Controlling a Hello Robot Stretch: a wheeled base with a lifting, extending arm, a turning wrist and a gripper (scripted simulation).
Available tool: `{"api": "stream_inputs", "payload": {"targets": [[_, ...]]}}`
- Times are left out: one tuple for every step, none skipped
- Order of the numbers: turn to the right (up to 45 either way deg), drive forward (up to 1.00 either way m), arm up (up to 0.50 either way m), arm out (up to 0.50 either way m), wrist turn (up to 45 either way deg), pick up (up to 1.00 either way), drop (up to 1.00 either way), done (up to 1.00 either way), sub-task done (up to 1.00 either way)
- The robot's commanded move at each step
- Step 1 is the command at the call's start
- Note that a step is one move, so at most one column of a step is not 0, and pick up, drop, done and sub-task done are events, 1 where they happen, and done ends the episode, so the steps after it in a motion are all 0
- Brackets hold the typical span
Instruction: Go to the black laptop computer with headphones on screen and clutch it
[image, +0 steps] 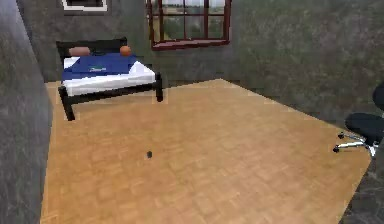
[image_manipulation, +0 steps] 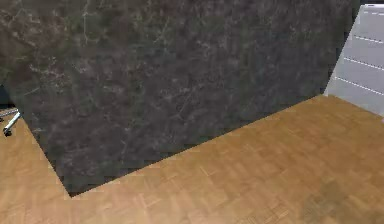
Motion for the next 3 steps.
{"api": "stream_inputs", "payload": {"targets": [[45.0, 0.00, 0.00, 0.00, 0.0, 0.00, 0.00, 0.00, 0.00], [12.0, 0.00, 0.00, 0.00, 0.0, 0.00, 0.00, 0.00, 0.00], [3.0, 0.00, 0.00, 0.00, 0.0, 0.00, 0.00, 0.00, 0.00]]}}
